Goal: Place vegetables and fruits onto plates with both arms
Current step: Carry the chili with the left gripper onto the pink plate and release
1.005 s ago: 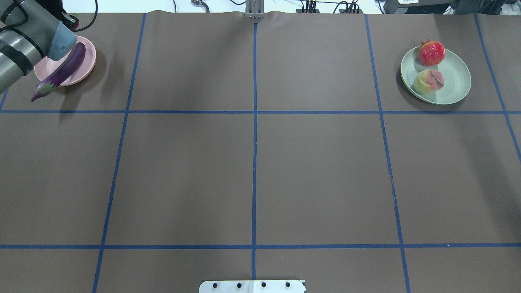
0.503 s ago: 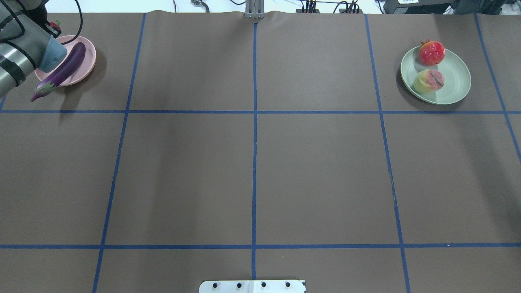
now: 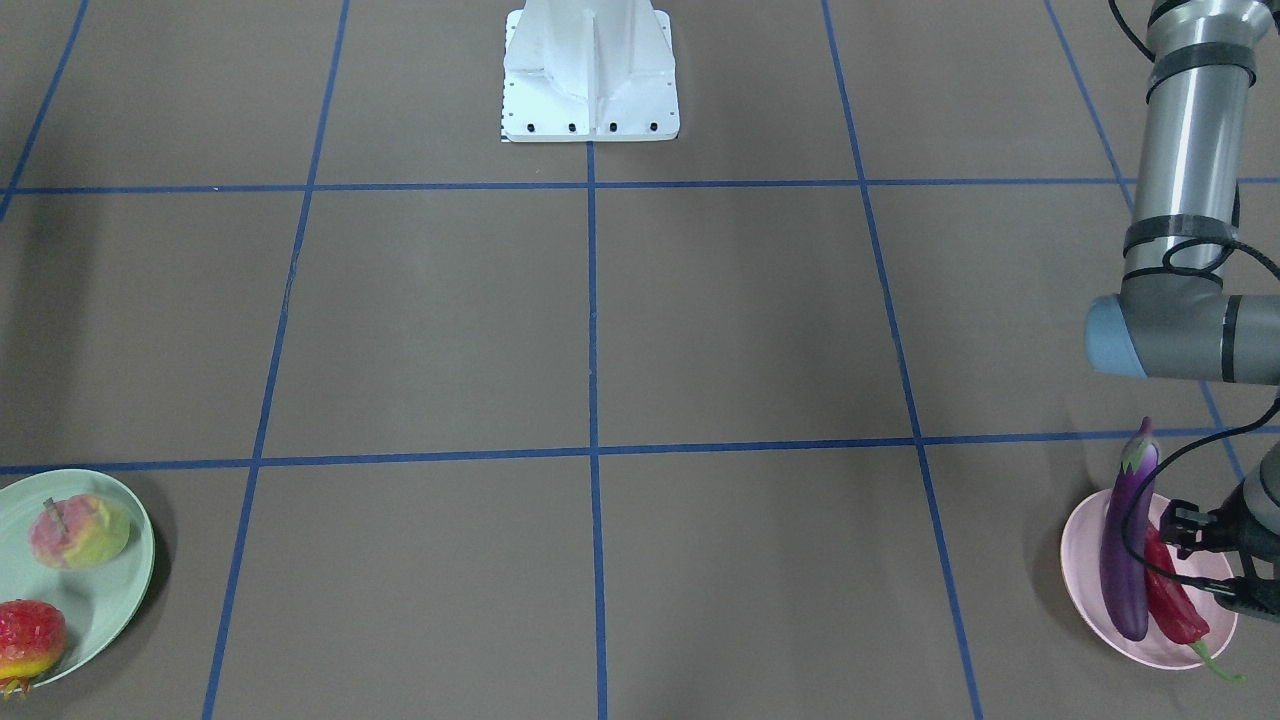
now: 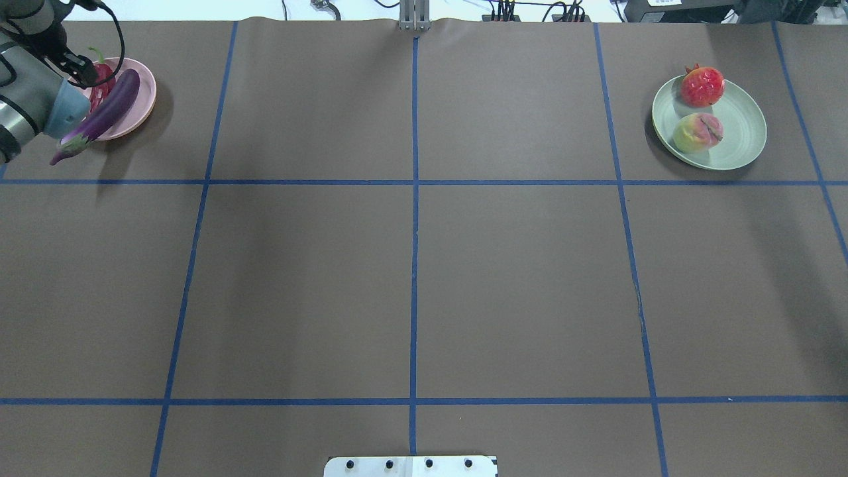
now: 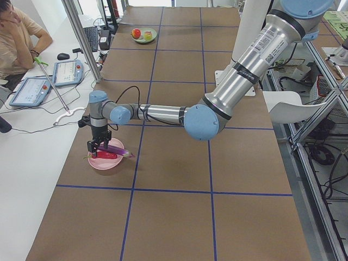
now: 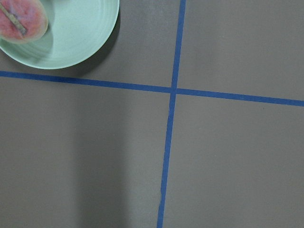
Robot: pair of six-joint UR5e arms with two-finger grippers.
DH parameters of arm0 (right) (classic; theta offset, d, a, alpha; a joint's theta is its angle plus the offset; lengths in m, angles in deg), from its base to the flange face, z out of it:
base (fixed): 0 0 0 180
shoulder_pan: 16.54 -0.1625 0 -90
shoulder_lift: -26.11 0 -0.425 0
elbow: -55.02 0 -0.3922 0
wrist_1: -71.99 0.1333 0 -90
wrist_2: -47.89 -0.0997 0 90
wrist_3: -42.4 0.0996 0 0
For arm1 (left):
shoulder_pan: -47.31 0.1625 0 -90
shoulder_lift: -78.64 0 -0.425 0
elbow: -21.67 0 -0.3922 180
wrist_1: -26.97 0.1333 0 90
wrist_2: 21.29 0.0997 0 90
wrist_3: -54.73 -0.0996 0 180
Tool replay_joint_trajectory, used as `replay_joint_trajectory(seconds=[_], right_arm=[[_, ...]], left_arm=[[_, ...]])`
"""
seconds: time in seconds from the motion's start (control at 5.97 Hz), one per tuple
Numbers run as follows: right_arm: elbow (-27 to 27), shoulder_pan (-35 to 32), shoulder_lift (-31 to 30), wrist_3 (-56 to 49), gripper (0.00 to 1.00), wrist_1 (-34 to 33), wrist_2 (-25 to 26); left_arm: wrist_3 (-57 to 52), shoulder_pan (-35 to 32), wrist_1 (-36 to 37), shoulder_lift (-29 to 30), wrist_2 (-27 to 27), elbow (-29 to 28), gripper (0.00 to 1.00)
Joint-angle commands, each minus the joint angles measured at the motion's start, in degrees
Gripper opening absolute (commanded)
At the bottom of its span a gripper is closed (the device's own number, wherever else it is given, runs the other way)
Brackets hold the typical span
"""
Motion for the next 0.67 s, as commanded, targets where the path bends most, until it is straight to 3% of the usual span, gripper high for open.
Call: replay_joint_trajectory(seconds=[0.0,0.34,0.5], right_arm=[[0.0,0.07,0.0,-0.06,1.0,0.21,0.06],[0.0,0.07,0.0,-0.15,1.0,0.21,0.15],[0.0,-0.02,0.0,0.02,1.0,0.21,0.24]], left_arm=[[-0.12,-2.79,0.54,-1.03,-8.3,2.77,1.0],[-0.12,-7.97,7.01,-6.97,-17.62,12.48,1.0],[-0.47,-10.17,12.36,-12.41,-18.35,21.33,1.0]])
